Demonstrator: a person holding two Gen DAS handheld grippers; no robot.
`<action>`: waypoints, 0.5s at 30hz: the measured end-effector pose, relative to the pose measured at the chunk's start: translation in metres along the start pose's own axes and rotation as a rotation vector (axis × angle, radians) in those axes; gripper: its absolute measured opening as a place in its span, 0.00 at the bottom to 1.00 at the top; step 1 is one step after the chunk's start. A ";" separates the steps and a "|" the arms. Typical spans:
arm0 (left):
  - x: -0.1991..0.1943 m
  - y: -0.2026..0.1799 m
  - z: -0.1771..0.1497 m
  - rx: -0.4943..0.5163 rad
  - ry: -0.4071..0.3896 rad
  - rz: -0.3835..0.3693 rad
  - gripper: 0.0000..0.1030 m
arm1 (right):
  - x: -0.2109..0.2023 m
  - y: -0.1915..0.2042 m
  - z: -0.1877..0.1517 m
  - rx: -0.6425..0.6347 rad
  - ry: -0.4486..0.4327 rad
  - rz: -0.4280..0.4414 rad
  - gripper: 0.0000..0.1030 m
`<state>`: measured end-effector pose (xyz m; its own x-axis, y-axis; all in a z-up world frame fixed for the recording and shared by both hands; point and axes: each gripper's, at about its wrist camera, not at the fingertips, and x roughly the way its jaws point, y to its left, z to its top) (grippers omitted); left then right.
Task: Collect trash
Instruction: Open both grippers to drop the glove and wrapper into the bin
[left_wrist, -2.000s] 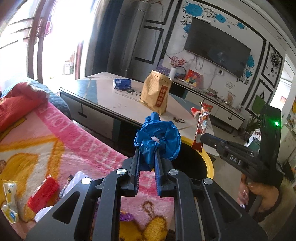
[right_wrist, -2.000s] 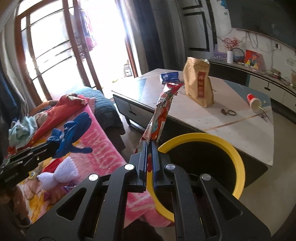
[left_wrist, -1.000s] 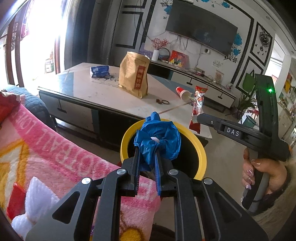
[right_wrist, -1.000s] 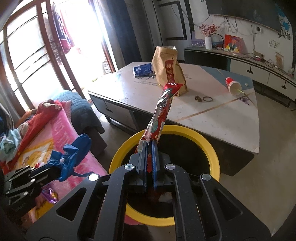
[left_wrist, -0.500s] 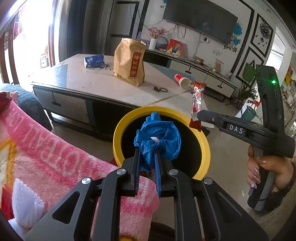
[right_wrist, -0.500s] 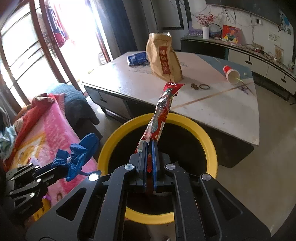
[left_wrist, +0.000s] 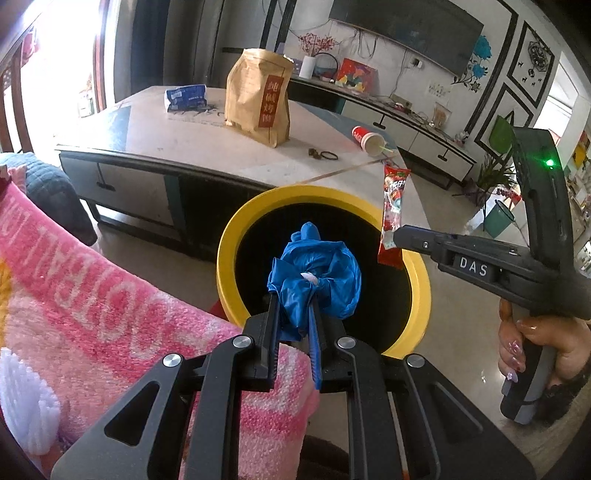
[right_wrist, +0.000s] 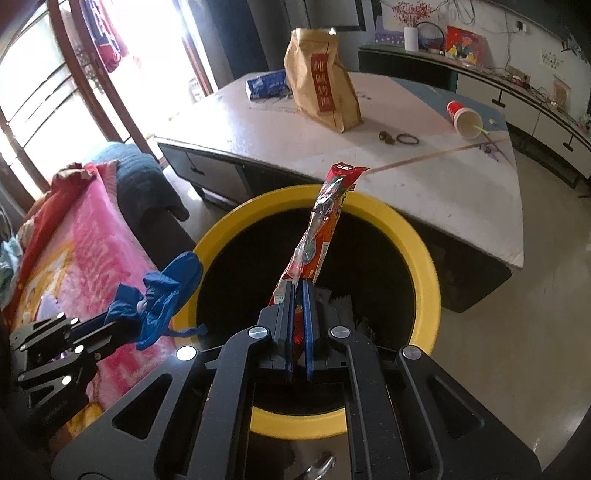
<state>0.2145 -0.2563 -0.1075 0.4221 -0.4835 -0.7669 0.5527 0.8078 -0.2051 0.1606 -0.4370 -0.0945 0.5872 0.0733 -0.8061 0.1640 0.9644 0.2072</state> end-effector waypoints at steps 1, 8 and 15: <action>0.002 0.000 0.000 0.001 0.004 0.002 0.13 | 0.001 0.000 -0.001 -0.002 0.006 -0.001 0.02; 0.017 -0.001 -0.001 -0.009 0.039 -0.004 0.13 | 0.008 -0.002 -0.005 -0.006 0.044 -0.006 0.03; 0.008 -0.007 0.005 0.014 -0.020 -0.019 0.51 | 0.002 -0.002 -0.002 -0.001 0.010 -0.036 0.27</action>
<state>0.2174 -0.2677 -0.1086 0.4255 -0.5051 -0.7509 0.5705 0.7938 -0.2107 0.1596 -0.4385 -0.0980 0.5731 0.0408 -0.8185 0.1843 0.9668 0.1772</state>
